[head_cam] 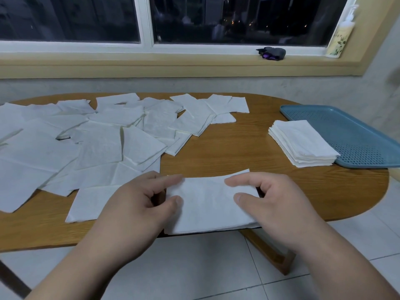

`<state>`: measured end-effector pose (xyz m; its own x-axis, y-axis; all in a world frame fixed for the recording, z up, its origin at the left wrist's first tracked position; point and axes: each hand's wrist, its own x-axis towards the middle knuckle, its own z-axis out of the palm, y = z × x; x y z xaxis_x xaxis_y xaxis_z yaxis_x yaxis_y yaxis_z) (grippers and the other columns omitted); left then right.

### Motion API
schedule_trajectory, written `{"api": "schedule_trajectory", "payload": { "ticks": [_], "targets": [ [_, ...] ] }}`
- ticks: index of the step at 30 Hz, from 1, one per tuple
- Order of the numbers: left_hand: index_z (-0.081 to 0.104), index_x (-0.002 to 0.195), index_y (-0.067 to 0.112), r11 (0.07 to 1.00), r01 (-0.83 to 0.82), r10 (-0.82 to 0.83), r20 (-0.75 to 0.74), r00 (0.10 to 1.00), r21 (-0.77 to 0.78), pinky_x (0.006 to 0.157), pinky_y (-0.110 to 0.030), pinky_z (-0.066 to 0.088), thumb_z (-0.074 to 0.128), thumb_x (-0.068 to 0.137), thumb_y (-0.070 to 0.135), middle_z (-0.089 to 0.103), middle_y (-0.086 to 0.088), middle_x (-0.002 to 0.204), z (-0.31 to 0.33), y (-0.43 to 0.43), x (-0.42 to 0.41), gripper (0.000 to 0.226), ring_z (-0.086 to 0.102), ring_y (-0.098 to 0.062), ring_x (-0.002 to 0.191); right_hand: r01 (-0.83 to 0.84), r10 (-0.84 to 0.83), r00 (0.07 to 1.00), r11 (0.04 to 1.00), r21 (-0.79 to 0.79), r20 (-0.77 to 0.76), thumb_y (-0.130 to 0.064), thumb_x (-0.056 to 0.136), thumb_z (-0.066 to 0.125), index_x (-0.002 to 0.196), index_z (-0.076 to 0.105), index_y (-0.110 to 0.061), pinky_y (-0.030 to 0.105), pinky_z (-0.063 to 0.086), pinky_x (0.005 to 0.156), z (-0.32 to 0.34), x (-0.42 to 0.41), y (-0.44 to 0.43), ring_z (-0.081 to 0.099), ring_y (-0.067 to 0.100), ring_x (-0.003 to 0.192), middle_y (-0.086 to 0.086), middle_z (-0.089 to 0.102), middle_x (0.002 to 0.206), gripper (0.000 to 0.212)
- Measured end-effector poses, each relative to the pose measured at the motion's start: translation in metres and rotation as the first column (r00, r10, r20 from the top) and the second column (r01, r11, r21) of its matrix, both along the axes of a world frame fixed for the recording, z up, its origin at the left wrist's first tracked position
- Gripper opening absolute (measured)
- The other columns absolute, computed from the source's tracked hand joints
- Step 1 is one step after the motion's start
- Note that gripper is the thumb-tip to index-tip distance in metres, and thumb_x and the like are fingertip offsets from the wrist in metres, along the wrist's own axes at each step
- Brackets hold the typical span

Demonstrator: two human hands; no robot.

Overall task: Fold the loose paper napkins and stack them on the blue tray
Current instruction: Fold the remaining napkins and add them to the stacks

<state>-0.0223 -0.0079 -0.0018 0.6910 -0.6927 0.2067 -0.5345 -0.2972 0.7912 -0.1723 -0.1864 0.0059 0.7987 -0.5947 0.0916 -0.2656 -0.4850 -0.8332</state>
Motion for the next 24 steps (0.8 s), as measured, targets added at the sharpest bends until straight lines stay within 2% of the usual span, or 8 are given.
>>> {"api": "schedule_trajectory", "payload": {
  "ticks": [2, 5, 8, 11, 13, 16, 19, 24],
  "targets": [
    [0.067, 0.107, 0.049, 0.999, 0.009, -0.011, 0.028, 1.000, 0.040, 0.067, -0.005, 0.038, 0.067, 0.084, 0.026, 0.057, 0.010, 0.087, -0.004, -0.001, 0.002, 0.032, 0.058, -0.001, 0.079, 0.008, -0.010, 0.999, 0.999, -0.033, -0.044, -0.023, 0.088, 0.065, 0.099, 0.071, -0.045, 0.026, 0.049, 0.061, -0.002, 0.000, 0.000, 0.059, 0.022, 0.064, 0.001, 0.073, 0.082, 0.025],
    [0.068, 0.116, 0.042, 0.996, 0.004, -0.010, 0.073, 0.997, 0.086, 0.070, -0.003, 0.037, 0.065, 0.084, 0.027, 0.057, 0.018, 0.095, -0.009, -0.003, 0.006, 0.035, 0.058, 0.001, 0.088, 0.029, -0.040, 0.996, 0.992, -0.123, -0.082, -0.024, 0.089, 0.064, 0.112, 0.071, -0.040, -0.002, 0.040, 0.071, -0.006, 0.001, -0.001, 0.060, -0.010, 0.094, -0.028, 0.068, 0.108, 0.029],
    [0.067, 0.118, 0.044, 0.989, -0.007, -0.019, 0.170, 0.985, 0.148, 0.081, -0.006, 0.036, 0.062, 0.084, 0.033, 0.055, 0.030, 0.102, -0.012, -0.005, 0.008, 0.035, 0.051, 0.003, 0.104, 0.031, -0.053, 0.993, 0.977, -0.210, -0.102, -0.025, 0.089, 0.063, 0.116, 0.070, -0.039, -0.008, 0.030, 0.080, -0.008, 0.004, -0.001, 0.051, -0.013, 0.107, -0.030, 0.062, 0.117, 0.031],
    [0.063, 0.112, 0.053, 0.985, -0.006, -0.036, 0.239, 0.970, 0.173, 0.096, -0.033, 0.041, 0.056, 0.079, 0.040, 0.058, 0.025, 0.097, -0.012, -0.006, 0.007, 0.036, 0.048, 0.001, 0.103, 0.005, -0.043, 0.991, 0.958, -0.286, -0.129, -0.026, 0.090, 0.060, 0.121, 0.068, -0.039, -0.003, 0.032, 0.080, -0.010, 0.004, -0.001, 0.049, -0.010, 0.101, -0.032, 0.059, 0.105, 0.035],
    [0.066, 0.111, 0.052, 0.982, -0.025, -0.028, 0.273, 0.961, 0.188, 0.098, -0.041, 0.040, 0.057, 0.079, 0.038, 0.057, 0.025, 0.093, -0.013, -0.006, 0.006, 0.036, 0.046, 0.000, 0.100, -0.009, -0.046, 0.987, 0.944, -0.331, -0.157, -0.027, 0.091, 0.057, 0.125, 0.066, -0.039, 0.003, 0.033, 0.079, -0.011, 0.004, -0.002, 0.045, -0.008, 0.097, -0.032, 0.052, 0.090, 0.037],
    [0.069, 0.113, 0.046, 0.980, -0.053, -0.013, 0.329, 0.944, 0.190, 0.099, -0.039, 0.037, 0.060, 0.083, 0.038, 0.053, 0.027, 0.096, -0.014, -0.007, 0.006, 0.033, 0.041, 0.001, 0.098, -0.026, -0.060, 0.980, 0.905, -0.424, -0.189, -0.028, 0.090, 0.057, 0.123, 0.066, -0.037, 0.012, 0.032, 0.083, -0.015, 0.005, -0.003, 0.042, -0.004, 0.100, -0.027, 0.046, 0.084, 0.036],
    [0.066, 0.111, 0.049, 0.983, -0.070, 0.004, 0.365, 0.931, 0.170, 0.096, -0.036, 0.034, 0.064, 0.083, 0.040, 0.043, 0.029, 0.105, -0.015, -0.006, 0.005, 0.029, 0.034, -0.001, 0.101, 0.000, -0.092, 0.980, 0.886, -0.464, -0.175, -0.034, 0.088, 0.059, 0.117, 0.066, -0.040, 0.017, 0.034, 0.088, -0.016, 0.003, -0.003, 0.040, -0.001, 0.102, -0.023, 0.042, 0.096, 0.031],
    [0.065, 0.104, 0.048, 0.981, 0.039, -0.114, 0.407, 0.906, 0.188, 0.090, -0.030, 0.035, 0.051, 0.080, 0.054, 0.045, 0.031, 0.109, -0.016, 0.000, 0.004, 0.028, 0.039, 0.000, 0.108, 0.011, -0.084, 0.988, 0.873, -0.488, -0.127, -0.035, 0.086, 0.061, 0.109, 0.065, -0.039, 0.019, 0.035, 0.096, -0.013, 0.001, -0.003, 0.035, -0.002, 0.110, -0.027, 0.039, 0.105, 0.024]
  ]
}}
